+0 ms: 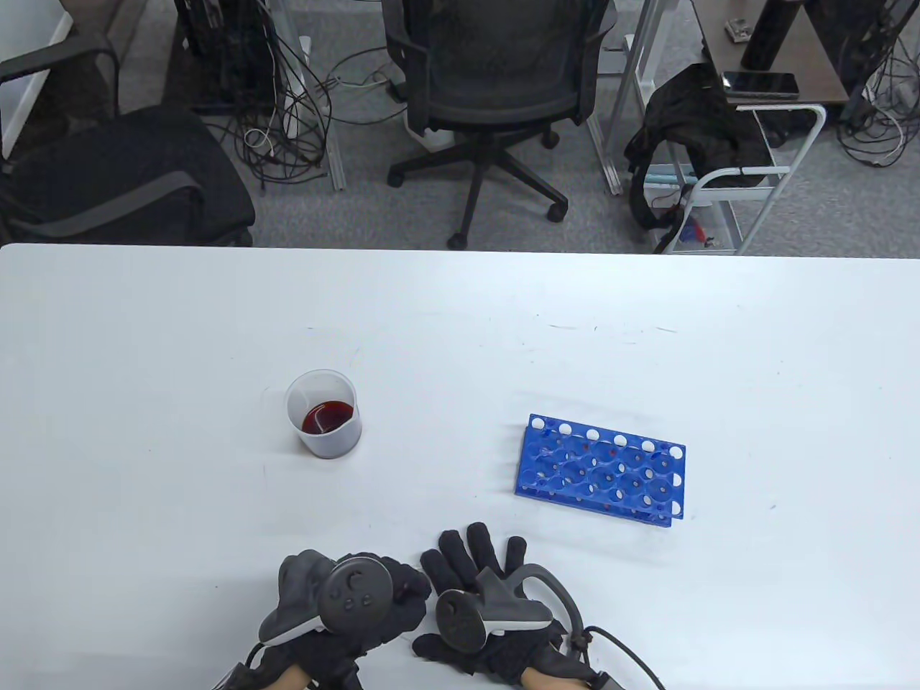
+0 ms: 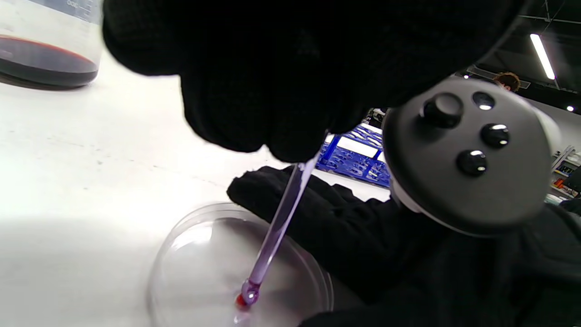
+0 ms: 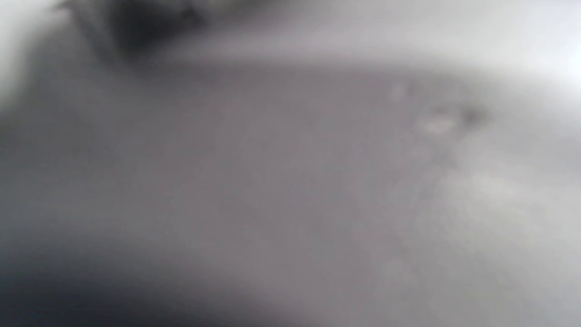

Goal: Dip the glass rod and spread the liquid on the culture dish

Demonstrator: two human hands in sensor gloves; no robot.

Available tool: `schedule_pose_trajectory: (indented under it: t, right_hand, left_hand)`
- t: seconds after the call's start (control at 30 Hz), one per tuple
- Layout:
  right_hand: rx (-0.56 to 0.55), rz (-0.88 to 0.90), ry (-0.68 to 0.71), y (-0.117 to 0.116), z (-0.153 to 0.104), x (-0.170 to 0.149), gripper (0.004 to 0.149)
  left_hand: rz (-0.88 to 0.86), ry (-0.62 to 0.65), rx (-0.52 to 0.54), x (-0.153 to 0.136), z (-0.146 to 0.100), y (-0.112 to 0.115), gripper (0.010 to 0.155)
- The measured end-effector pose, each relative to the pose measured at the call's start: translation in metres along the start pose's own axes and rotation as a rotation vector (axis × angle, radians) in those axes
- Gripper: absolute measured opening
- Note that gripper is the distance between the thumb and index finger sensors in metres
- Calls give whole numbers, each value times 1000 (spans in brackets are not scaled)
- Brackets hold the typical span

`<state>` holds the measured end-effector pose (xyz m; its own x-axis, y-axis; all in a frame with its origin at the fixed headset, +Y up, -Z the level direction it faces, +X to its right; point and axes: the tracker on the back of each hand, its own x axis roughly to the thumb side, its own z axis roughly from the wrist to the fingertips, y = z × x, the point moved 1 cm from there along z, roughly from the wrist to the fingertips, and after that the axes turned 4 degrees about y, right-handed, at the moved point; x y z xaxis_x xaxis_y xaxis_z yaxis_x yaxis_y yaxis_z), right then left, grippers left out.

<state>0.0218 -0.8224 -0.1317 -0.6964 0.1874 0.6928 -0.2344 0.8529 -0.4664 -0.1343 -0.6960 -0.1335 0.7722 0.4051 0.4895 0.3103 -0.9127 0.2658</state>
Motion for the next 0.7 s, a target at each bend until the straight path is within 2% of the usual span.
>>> schedule_pose_trajectory:
  t: [0.37, 0.7]
  right_hand:
    - [0, 0, 0, 0, 0, 0, 102]
    - [0, 0, 0, 0, 0, 0, 102]
  left_hand:
    - [57, -20, 78, 4, -1, 1, 38]
    - [93, -52, 44, 1, -2, -4, 37]
